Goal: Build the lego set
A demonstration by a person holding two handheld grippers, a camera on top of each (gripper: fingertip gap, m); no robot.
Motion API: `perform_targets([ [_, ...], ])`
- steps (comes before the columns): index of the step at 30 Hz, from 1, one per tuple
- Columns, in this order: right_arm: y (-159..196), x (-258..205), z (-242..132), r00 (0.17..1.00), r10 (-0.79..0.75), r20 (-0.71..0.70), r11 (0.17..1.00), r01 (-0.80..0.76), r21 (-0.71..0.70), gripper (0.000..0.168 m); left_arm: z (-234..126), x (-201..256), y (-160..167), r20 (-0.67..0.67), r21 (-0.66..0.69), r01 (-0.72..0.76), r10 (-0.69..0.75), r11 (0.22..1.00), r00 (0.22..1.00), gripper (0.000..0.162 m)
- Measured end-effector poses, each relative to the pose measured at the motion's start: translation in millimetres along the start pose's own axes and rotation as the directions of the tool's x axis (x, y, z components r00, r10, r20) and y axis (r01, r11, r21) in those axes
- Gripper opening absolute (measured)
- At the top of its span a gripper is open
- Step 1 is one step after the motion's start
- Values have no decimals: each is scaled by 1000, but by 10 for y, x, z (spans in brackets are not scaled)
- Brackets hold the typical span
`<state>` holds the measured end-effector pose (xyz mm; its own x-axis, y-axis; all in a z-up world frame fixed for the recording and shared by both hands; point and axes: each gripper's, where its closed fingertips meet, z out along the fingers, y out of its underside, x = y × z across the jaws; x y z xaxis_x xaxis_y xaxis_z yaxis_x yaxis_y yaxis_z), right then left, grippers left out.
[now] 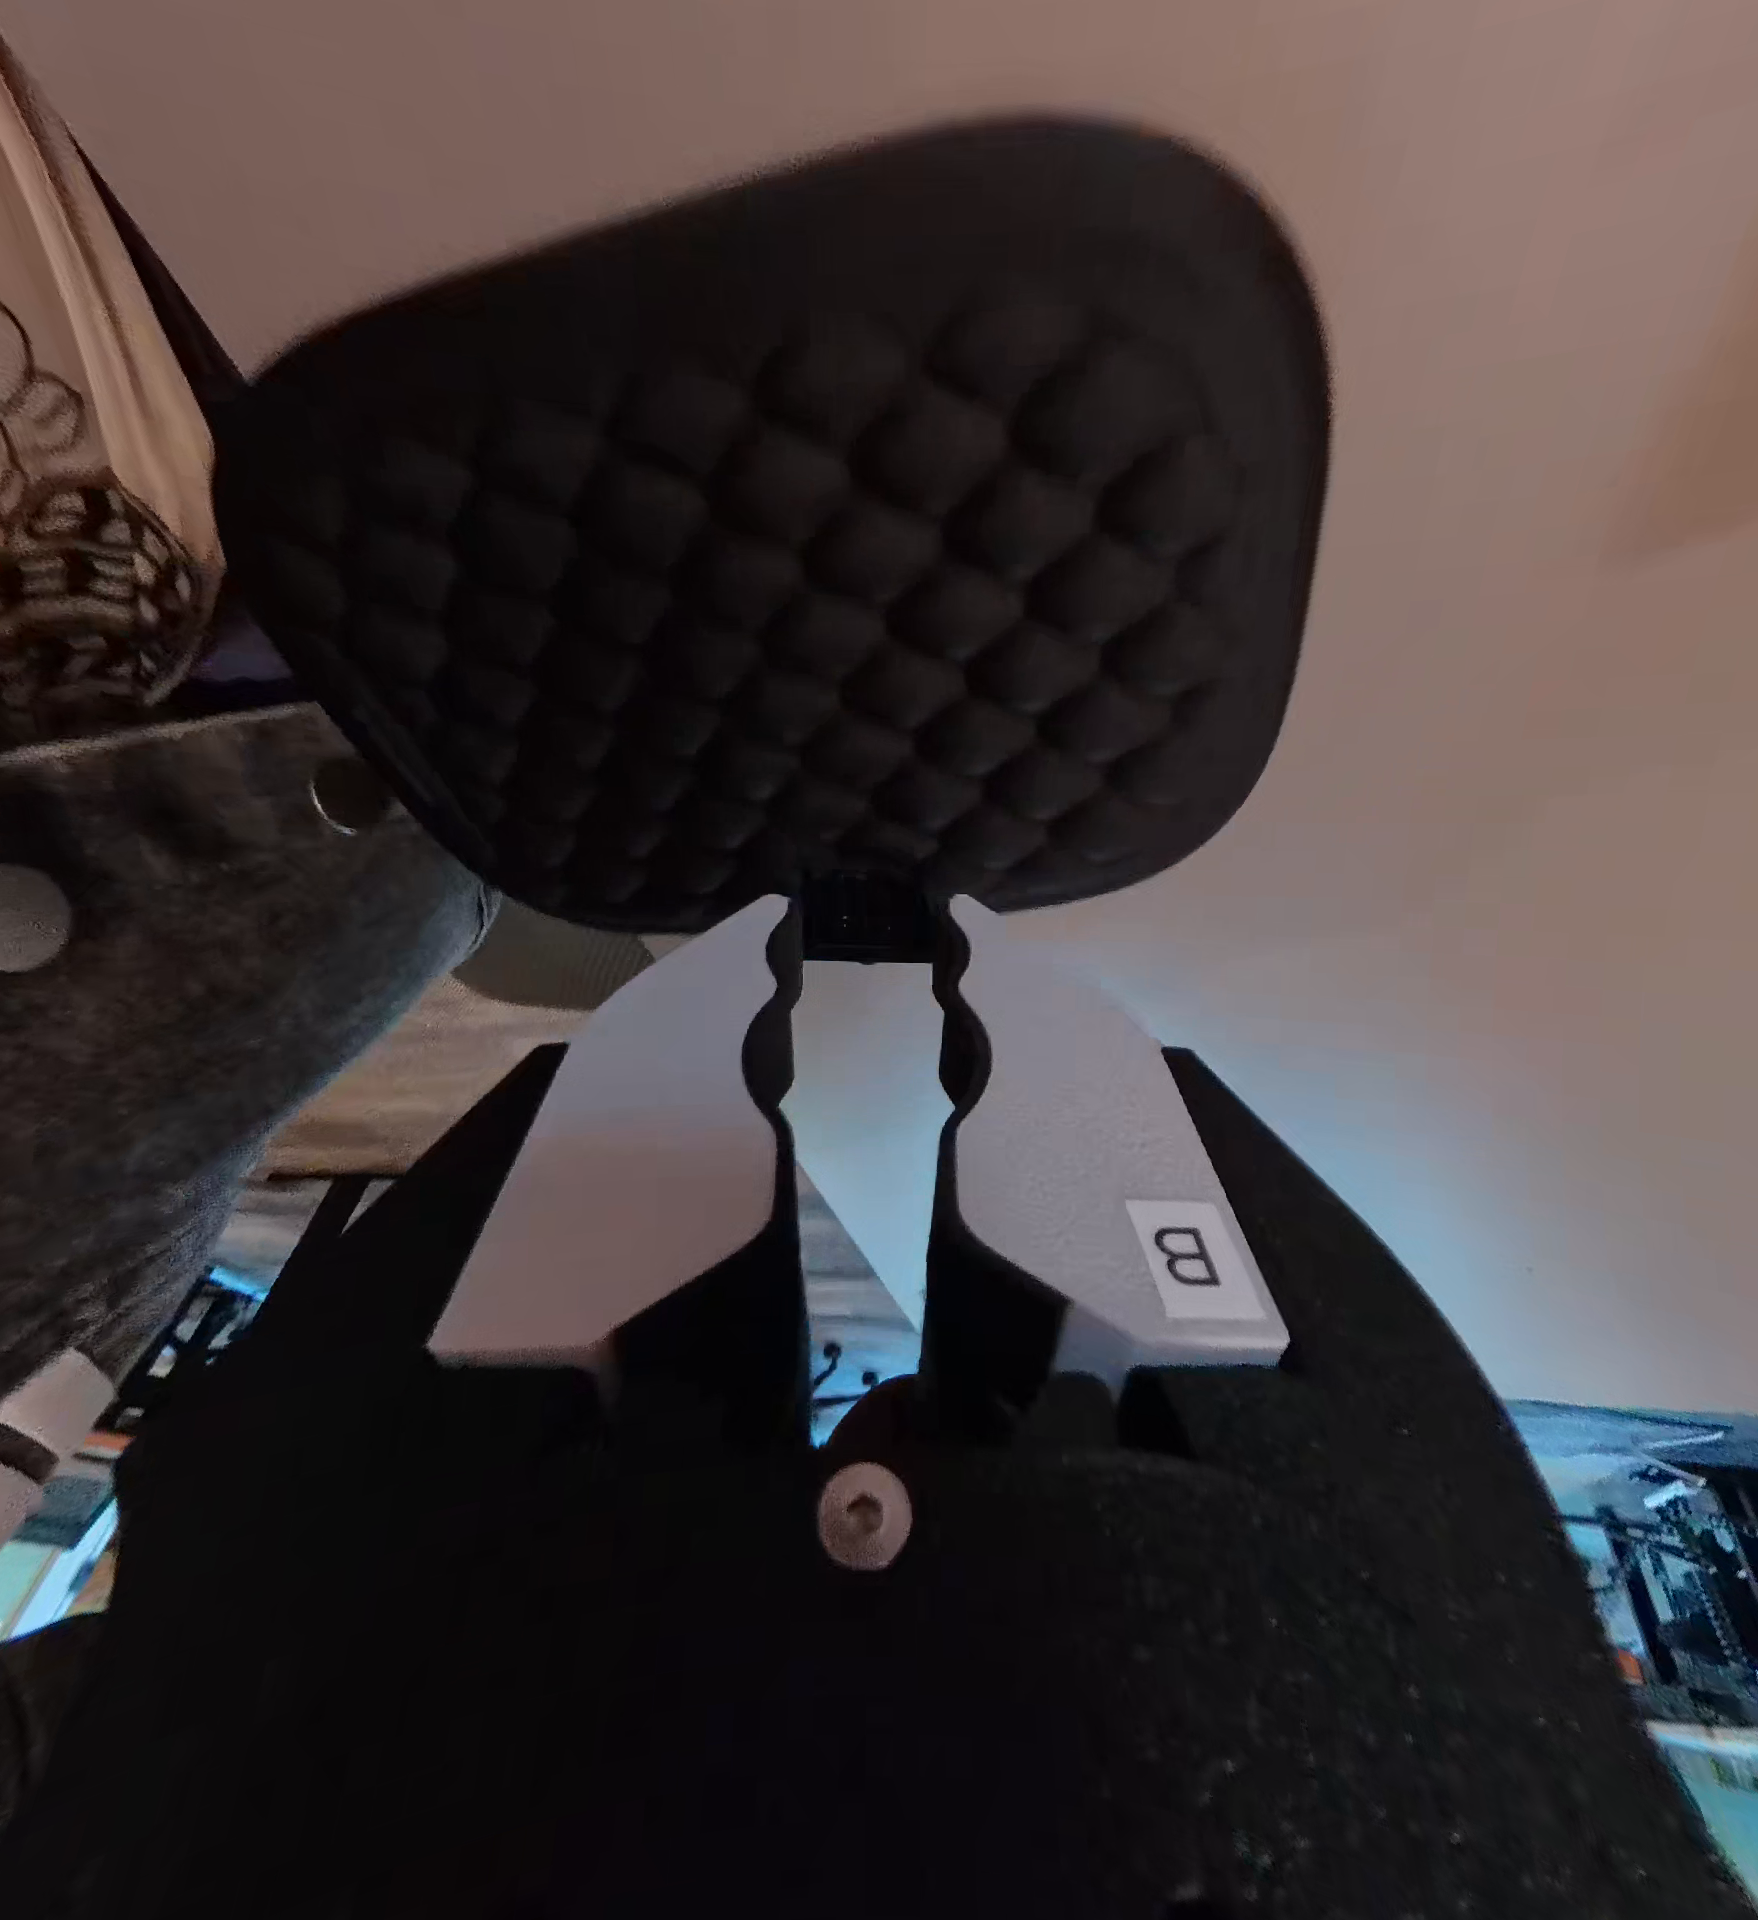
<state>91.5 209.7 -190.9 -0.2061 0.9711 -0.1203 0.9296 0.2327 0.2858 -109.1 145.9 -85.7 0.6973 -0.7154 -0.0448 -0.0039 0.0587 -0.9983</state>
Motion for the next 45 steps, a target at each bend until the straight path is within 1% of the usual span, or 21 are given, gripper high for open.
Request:
perform_targets([
  [6, -272, 66, 124, 1000, 25, -15, 993, -23, 115, 22, 23, 14, 12, -18, 23, 30, -30, 999, 999, 28],
  [10, -358, 112, 143, 996, 68, -55, 965, -51, 256, 20, 50, 45, 16, -44, 33, 59, -58, 998, 997, 28],
  [11, -367, 122, 127, 994, 86, -64, 948, -62, 312, 22, 58, 55, 13, -52, 37, 65, -63, 997, 997, 28],
  [13, -368, 151, 51, 987, 134, -89, 888, -79, 453, 48, 78, 77, 1, -67, 49, 79, -75, 996, 995, 28],
  [15, -320, 118, -50, 985, 152, -82, 804, -75, 590, 52, 101, 93, -9, -82, 63, 98, -93, 993, 992, 28],
  [17, -190, 168, -102, 970, 236, -66, 717, -128, 685, 42, 133, 102, -14, -93, 72, 120, -113, 990, 989, 28],
  [19, -76, 170, -59, 943, 333, 28, 661, -254, 706, 36, 172, 117, -18, -99, 73, 131, -123, 989, 987, 28],
  [21, -74, 114, -15, 915, 395, 87, 615, -333, 715, 36, 215, 144, -16, -104, 69, 130, -122, 989, 987, 28],
  [22, -85, 91, 13, 908, 412, 77, 610, -337, 717, 36, 238, 155, -8, -105, 64, 128, -121, 990, 987, 28],
  [25, -70, 96, 125, 902, 431, -31, 649, -286, 706, 35, 300, 171, 16, -113, 60, 145, -138, 988, 984, 28],
  [26, -71, 96, 151, 904, 426, -42, 654, -276, 705, 34, 318, 179, 20, -121, 60, 155, -147, 986, 982, 28],
  [29, -112, 91, 143, 910, 414, -5, 626, -280, 728, 31, 361, 209, 36, -142, 50, 168, -159, 984, 977, 28],
  [31, -115, 111, 142, 915, 403, -16, 637, -268, 722, 31, 386, 223, 59, -148, 39, 164, -156, 986, 977, 28],
  [33, -144, 110, 148, 926, 377, -23, 650, -247, 719, 23, 410, 230, 86, -156, 34, 165, -158, 986, 975, 28],
  [34, -154, 111, 151, 932, 362, -31, 660, -233, 715, 23, 423, 232, 96, -162, 37, 172, -164, 984, 973, 28],
  [37, -189, 144, 70, 951, 306, -43, 666, -182, 723, 22, 447, 245, 70, -221, 70, 243, -223, 967, 949, 28],
  [41, -288, 195, -232, 980, 199, 2, 610, -125, 783, 23, 434, 265, 33, -299, 80, 332, -295, 940, 907, 28],
  [43, -370, 189, -513, 991, 130, 12, 562, -84, 823, 24, 425, 268, 10, -310, 80, 338, -299, 938, 902, 28],
  [45, -472, 118, -868, 999, 35, 2, 517, -19, 856, 23, 427, 273, -65, -333, 75, 309, -269, 948, 904, 28],
])
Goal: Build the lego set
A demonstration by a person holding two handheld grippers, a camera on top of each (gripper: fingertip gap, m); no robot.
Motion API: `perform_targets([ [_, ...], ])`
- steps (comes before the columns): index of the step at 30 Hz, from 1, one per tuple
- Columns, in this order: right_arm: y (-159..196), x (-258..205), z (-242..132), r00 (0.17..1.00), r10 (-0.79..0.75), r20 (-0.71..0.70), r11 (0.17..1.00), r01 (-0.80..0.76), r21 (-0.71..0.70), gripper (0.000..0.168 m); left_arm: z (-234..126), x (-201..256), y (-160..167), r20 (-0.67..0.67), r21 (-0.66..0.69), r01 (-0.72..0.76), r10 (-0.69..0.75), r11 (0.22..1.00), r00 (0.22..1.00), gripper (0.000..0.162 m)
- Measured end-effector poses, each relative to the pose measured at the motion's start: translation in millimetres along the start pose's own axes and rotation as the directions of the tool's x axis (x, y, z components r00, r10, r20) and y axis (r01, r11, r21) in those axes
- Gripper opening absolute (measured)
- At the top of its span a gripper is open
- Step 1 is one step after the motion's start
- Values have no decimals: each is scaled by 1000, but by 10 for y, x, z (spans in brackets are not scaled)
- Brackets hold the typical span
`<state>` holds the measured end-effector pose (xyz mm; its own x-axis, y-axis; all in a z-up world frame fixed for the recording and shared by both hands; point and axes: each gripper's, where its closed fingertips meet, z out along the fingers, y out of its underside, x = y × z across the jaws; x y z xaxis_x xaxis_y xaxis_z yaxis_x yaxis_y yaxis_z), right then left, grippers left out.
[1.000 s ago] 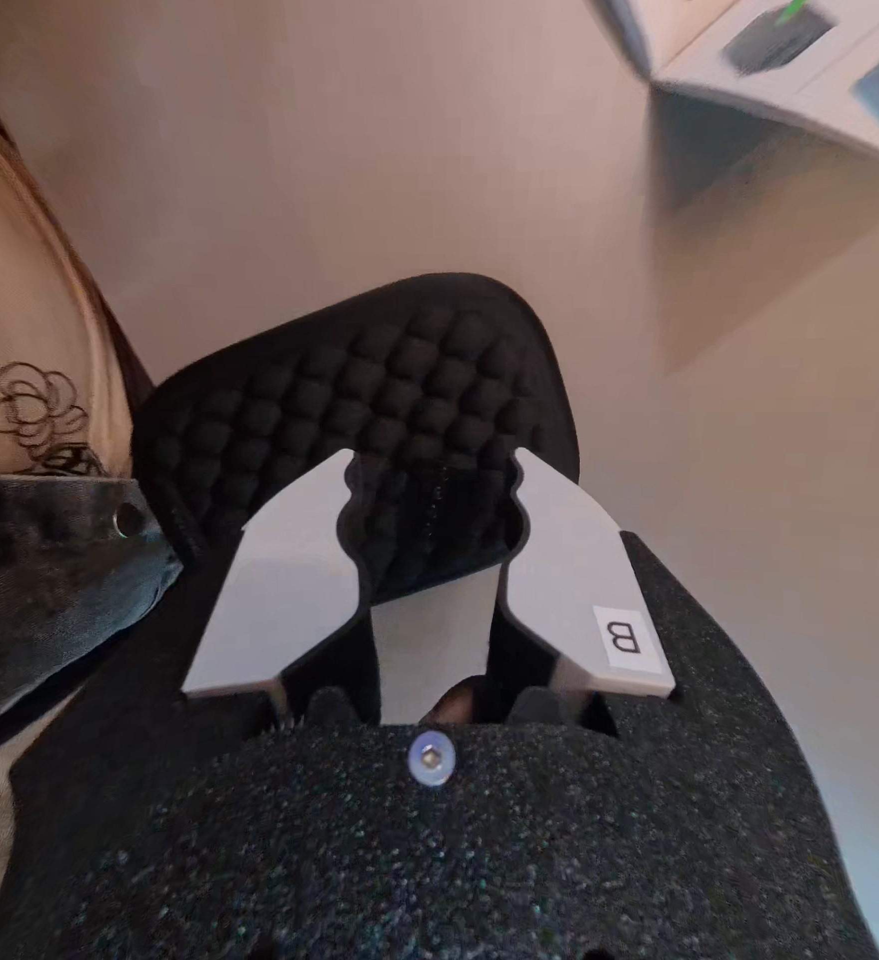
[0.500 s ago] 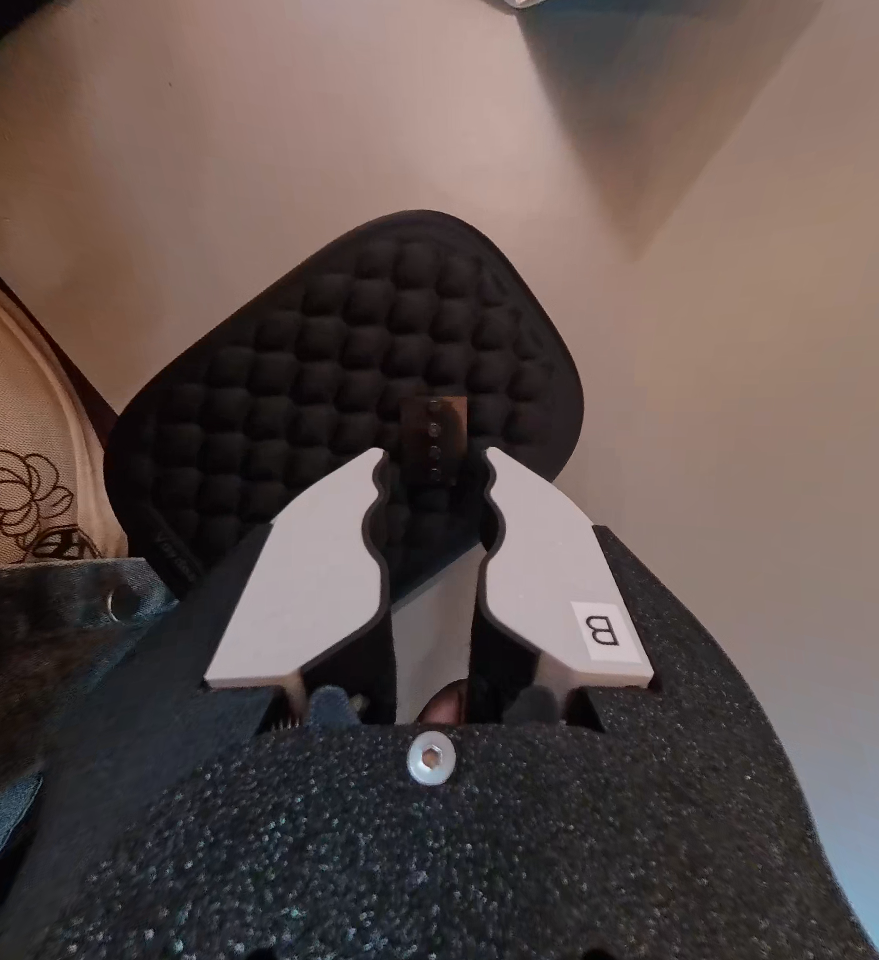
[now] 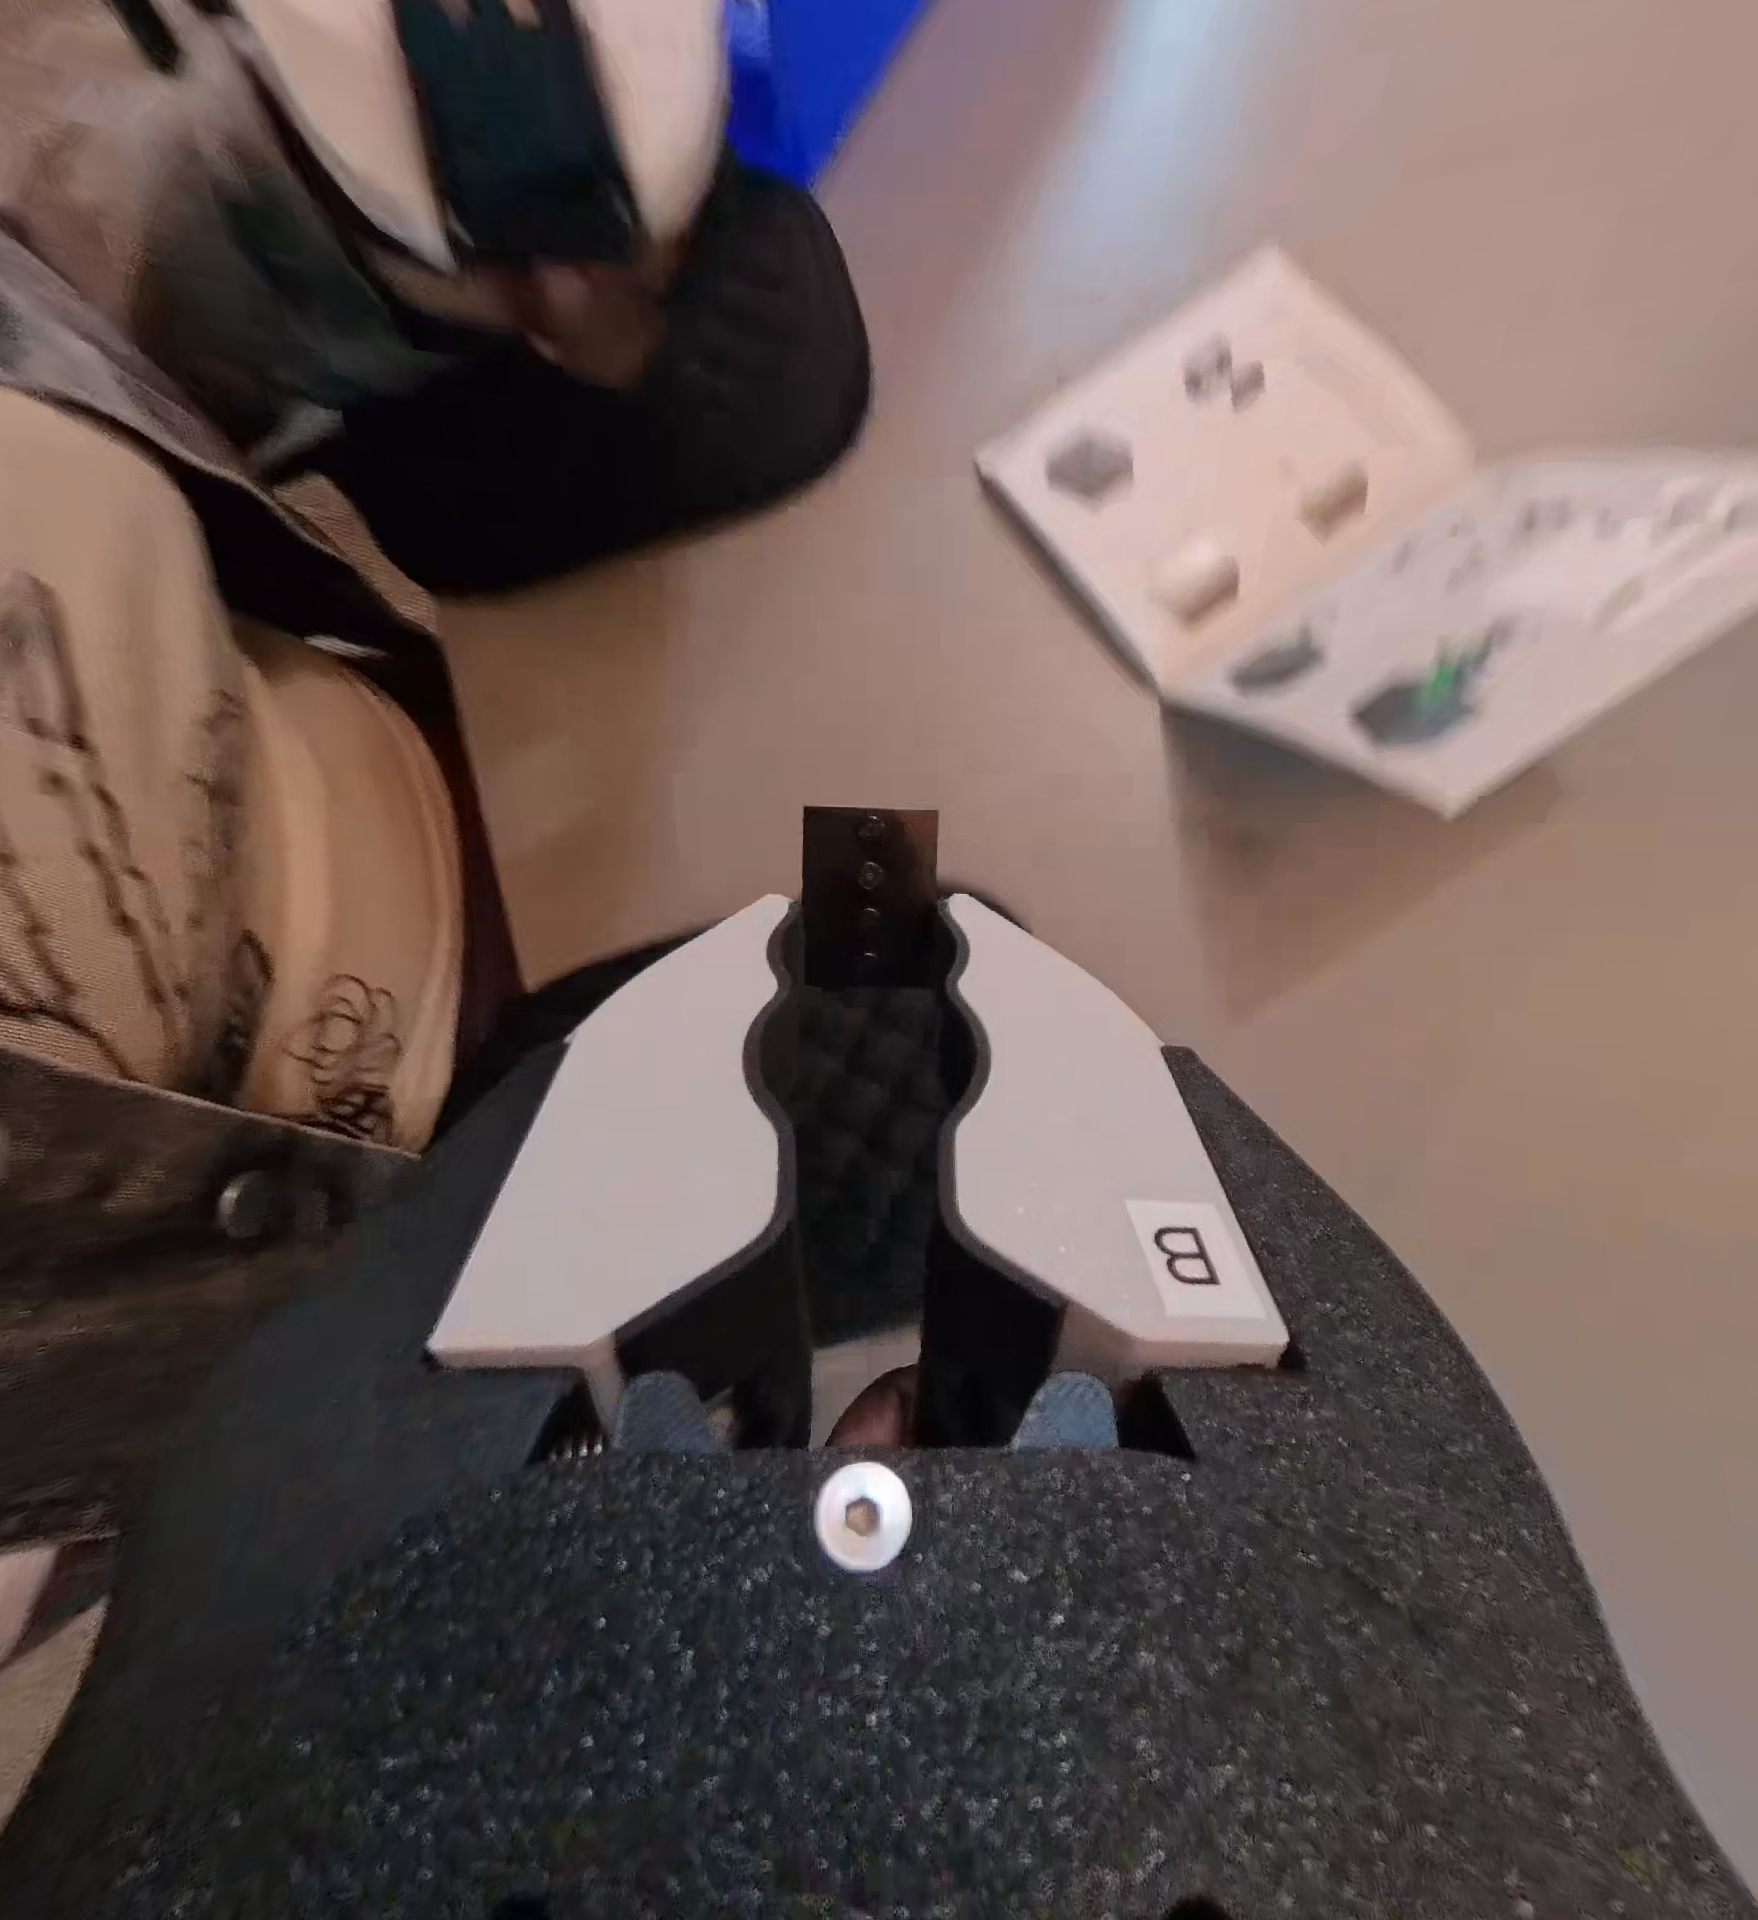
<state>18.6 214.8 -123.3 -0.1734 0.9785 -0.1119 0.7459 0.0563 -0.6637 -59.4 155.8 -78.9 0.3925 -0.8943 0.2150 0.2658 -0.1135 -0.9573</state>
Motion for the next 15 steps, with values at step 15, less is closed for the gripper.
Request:
perform_targets([
  [15, -1117, -168, -351, 977, -163, 137, 976, 180, -124, 23, 537, -127, -230, -94, -113, -49, 38, 992, 995, 28],
])
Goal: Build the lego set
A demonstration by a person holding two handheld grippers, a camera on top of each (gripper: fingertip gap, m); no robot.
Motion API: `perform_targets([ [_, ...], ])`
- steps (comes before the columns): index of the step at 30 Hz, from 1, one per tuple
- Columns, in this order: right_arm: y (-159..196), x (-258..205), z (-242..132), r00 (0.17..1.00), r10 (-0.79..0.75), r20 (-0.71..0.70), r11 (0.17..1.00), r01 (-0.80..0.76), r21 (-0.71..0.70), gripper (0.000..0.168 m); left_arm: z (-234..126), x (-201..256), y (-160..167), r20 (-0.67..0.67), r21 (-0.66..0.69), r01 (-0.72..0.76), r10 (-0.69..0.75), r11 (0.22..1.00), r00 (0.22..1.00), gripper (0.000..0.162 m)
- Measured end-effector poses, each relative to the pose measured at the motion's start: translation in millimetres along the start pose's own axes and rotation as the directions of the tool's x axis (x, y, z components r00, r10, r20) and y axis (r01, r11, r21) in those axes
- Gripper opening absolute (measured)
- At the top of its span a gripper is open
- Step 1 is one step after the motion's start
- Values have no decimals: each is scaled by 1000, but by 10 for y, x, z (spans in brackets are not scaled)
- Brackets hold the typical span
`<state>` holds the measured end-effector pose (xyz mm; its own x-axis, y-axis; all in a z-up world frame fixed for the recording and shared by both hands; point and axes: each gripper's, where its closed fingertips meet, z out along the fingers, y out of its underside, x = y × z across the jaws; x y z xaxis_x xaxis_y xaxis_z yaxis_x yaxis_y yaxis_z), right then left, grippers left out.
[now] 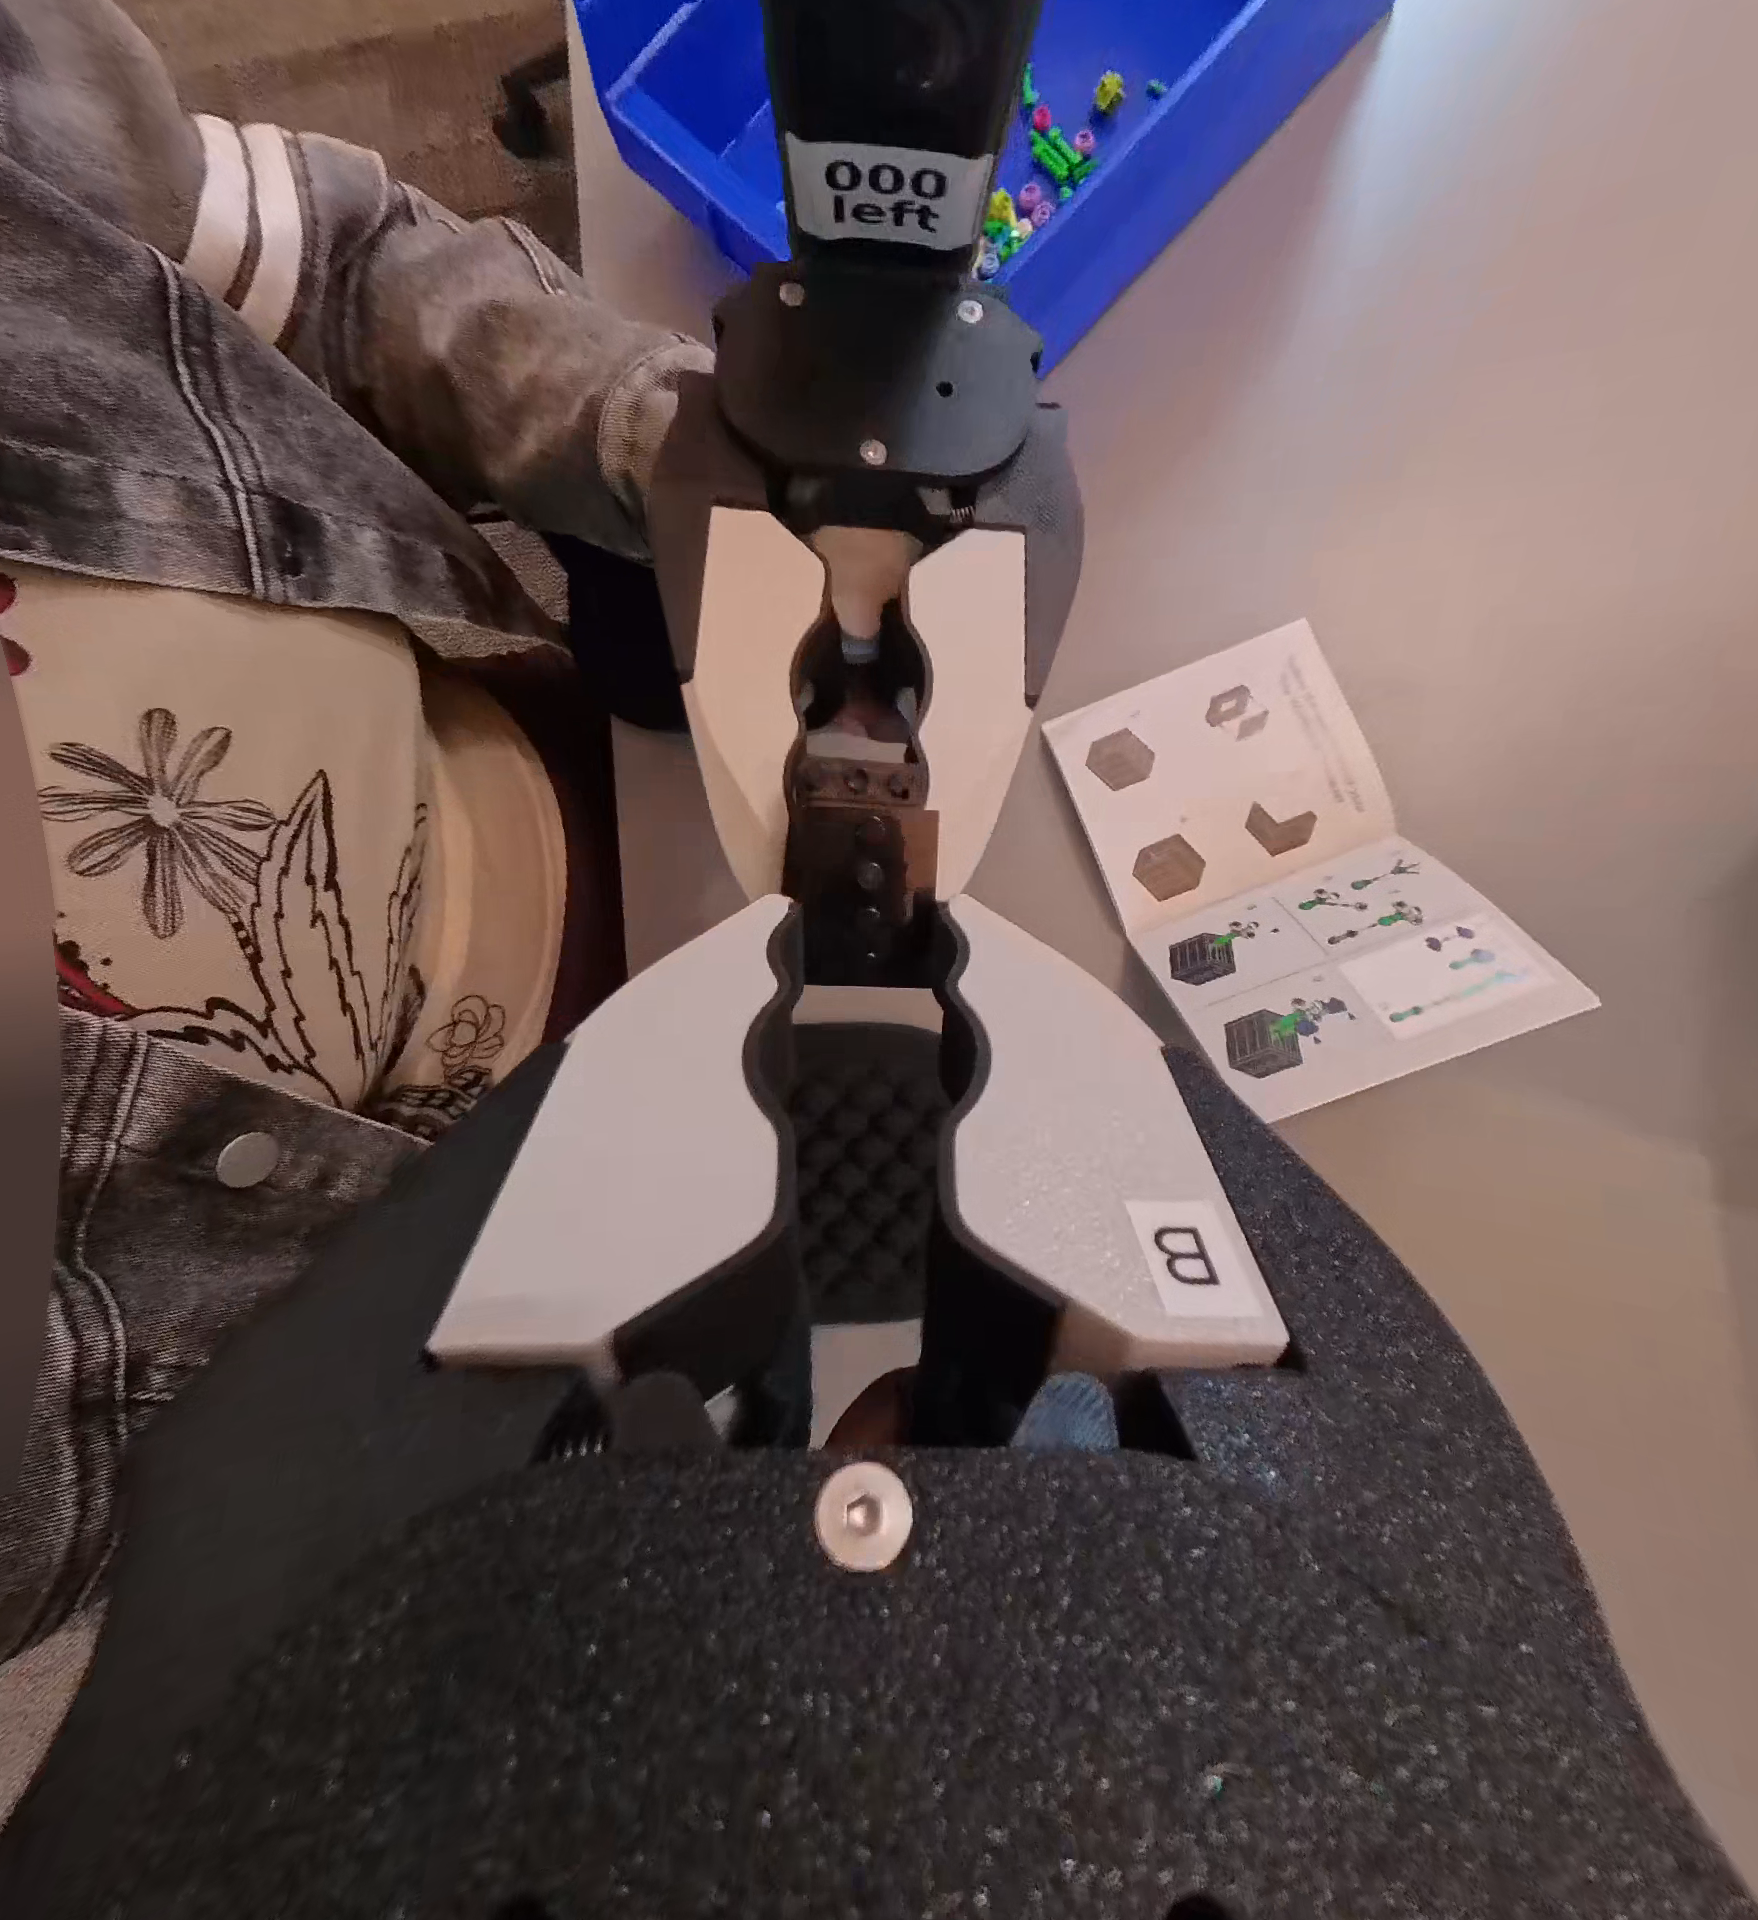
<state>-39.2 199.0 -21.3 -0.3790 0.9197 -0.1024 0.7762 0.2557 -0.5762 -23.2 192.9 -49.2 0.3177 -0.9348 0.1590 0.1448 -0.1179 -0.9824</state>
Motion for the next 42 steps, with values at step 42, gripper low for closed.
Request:
perform_targets([
  [42, -146, -13, 42, 1000, -13, -26, 993, 10, -114, 25, -21, -15, -148, 17, 41, -60, 59, 997, 998, 28],
])
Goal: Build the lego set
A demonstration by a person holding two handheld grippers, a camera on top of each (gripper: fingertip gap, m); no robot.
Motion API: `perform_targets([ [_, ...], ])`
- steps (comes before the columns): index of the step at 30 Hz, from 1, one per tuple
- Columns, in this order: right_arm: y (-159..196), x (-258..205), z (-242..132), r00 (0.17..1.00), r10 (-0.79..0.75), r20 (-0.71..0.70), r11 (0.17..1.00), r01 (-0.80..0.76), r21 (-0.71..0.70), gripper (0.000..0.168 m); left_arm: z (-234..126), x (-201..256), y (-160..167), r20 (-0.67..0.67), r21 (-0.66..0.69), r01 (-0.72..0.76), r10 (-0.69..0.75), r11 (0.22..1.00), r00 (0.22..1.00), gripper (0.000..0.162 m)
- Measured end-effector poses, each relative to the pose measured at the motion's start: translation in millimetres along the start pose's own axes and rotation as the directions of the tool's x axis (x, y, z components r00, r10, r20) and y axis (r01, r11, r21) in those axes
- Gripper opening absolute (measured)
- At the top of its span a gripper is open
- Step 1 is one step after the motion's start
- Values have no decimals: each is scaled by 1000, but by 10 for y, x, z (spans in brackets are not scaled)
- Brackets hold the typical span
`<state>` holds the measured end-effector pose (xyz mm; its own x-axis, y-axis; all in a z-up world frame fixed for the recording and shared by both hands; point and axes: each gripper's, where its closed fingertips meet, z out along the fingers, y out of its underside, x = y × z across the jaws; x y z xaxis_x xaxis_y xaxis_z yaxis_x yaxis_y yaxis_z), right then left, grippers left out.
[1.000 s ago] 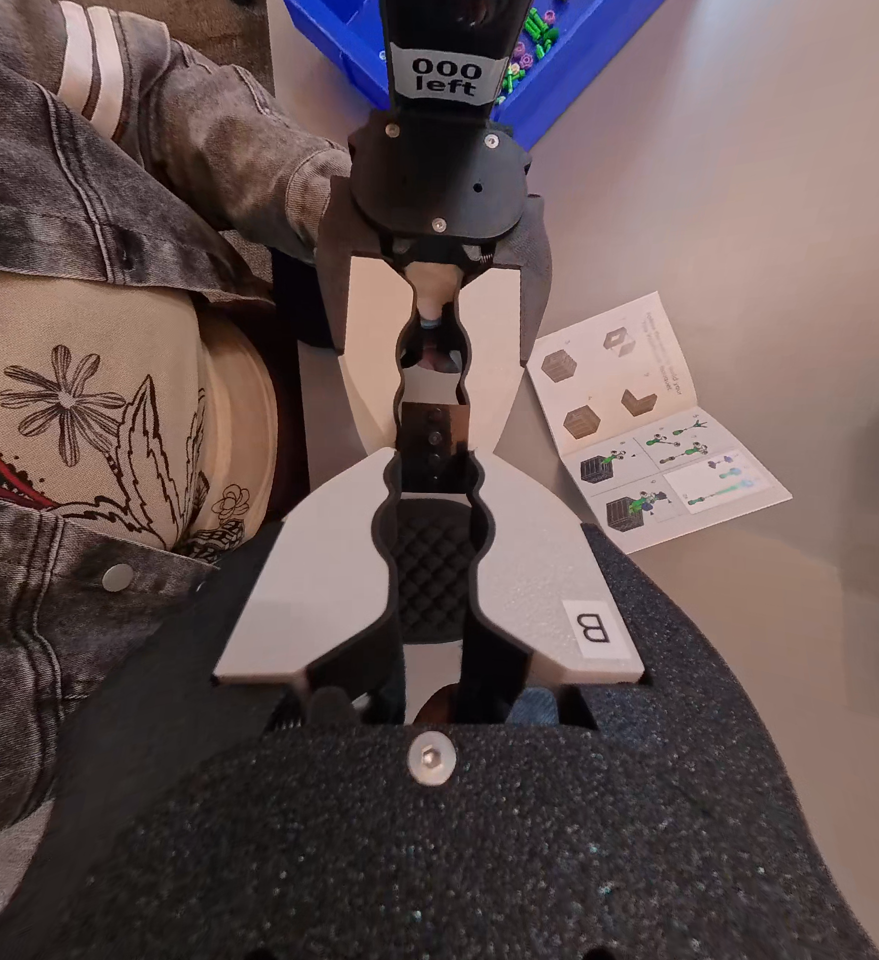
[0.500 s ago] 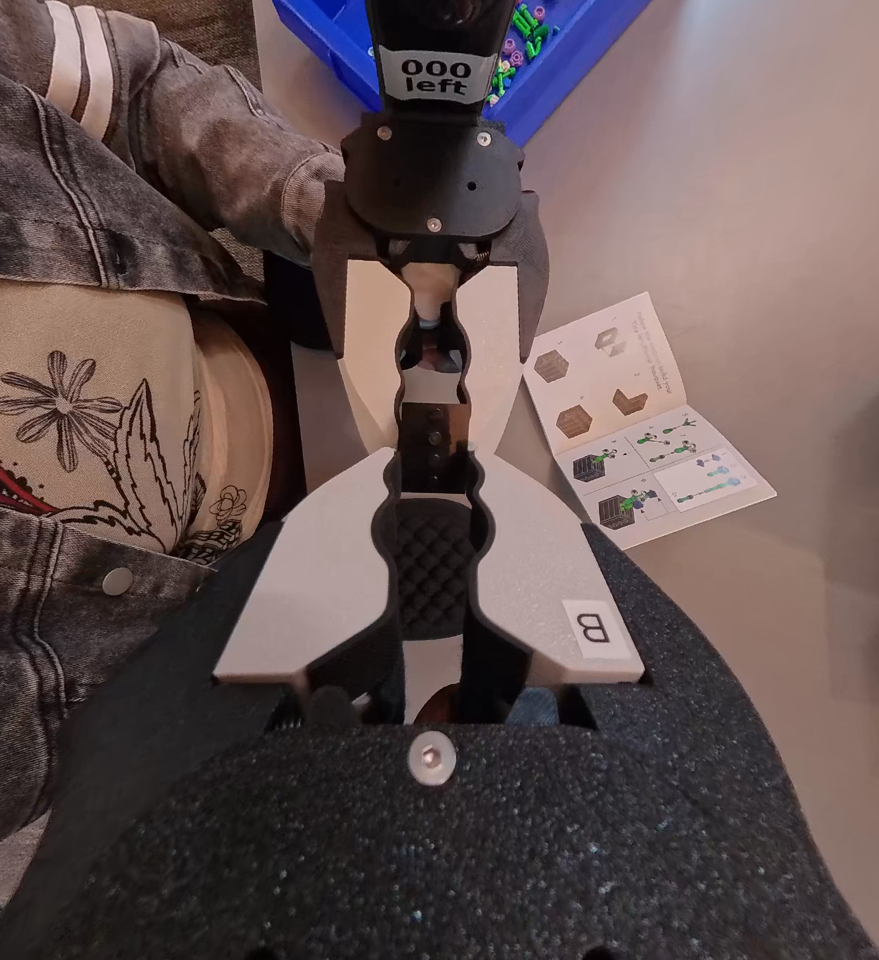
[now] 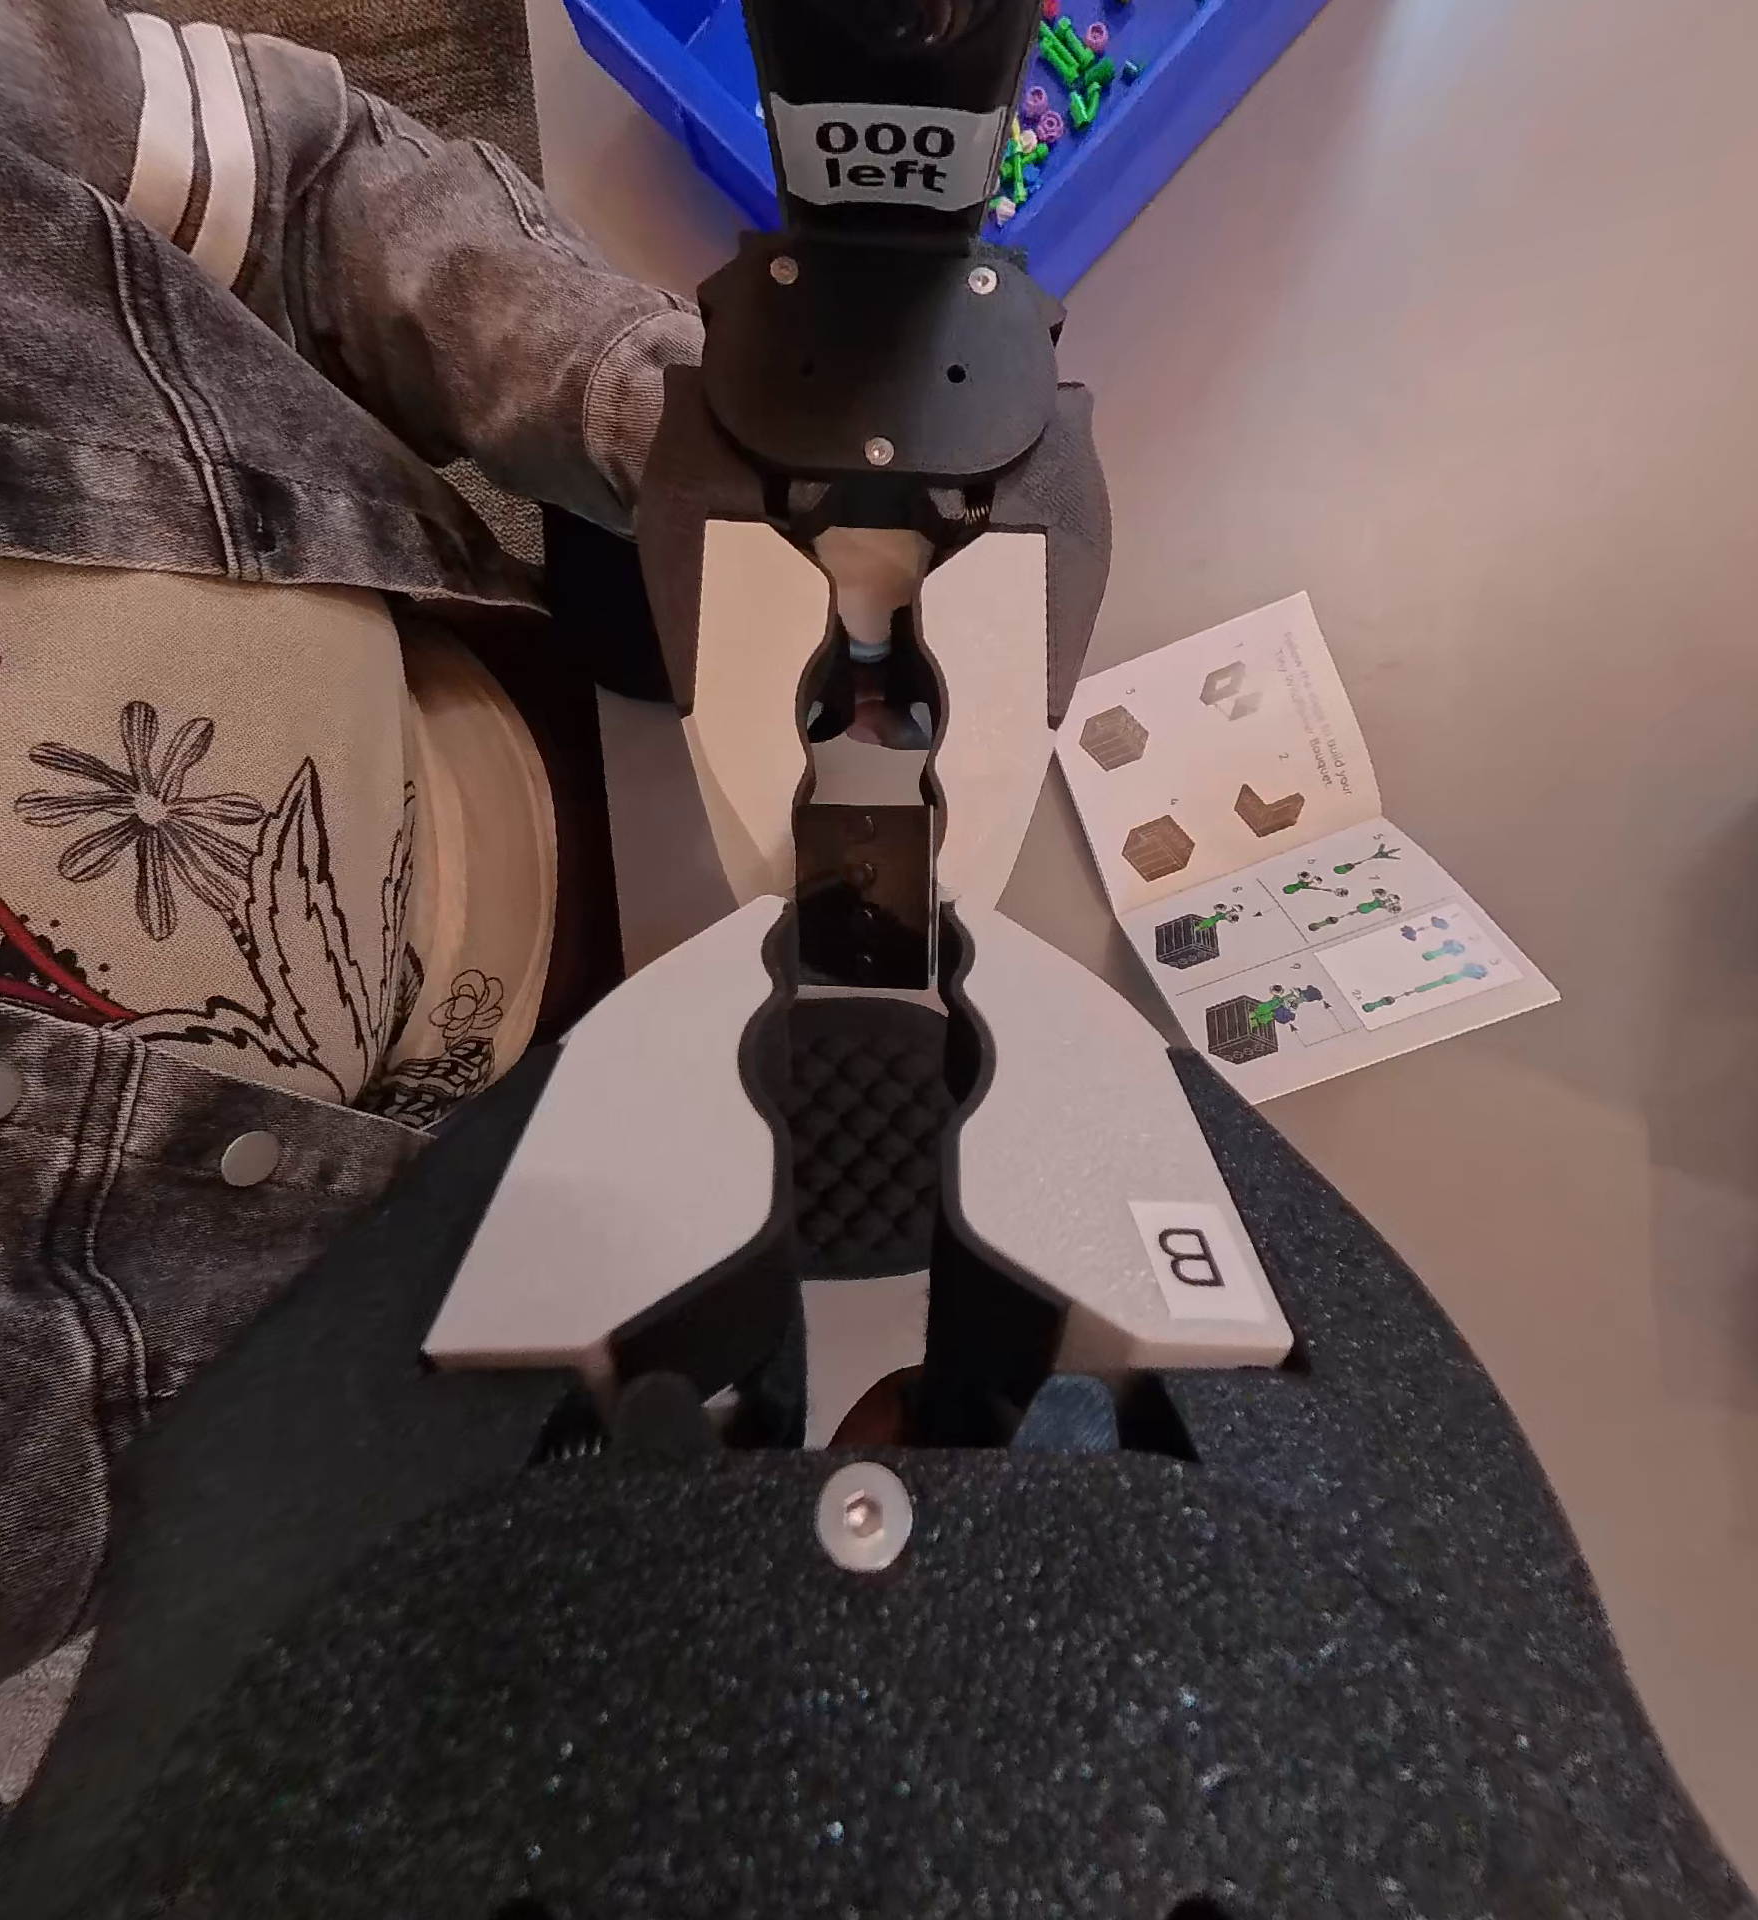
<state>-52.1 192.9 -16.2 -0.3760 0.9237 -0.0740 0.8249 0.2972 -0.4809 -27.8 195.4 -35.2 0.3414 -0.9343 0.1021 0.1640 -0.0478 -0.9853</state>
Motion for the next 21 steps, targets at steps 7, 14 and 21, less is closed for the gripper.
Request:
perform_targets([
  [7, -17, 14, -17, 1000, 2, 0, 1000, -2, 3, 27, -3, 5, -11, -1, 5, -8, 8, 1000, 1000, 28],
  [14, -44, 5, -26, 1000, -7, 5, 1000, 7, 12, 27, -4, 25, -33, -13, 16, -17, 17, 1000, 1000, 28],
  [21, -52, -20, -22, 1000, -14, 16, 1000, 13, 19, 28, -11, 24, -44, -10, 19, -22, 22, 1000, 1000, 28],
])
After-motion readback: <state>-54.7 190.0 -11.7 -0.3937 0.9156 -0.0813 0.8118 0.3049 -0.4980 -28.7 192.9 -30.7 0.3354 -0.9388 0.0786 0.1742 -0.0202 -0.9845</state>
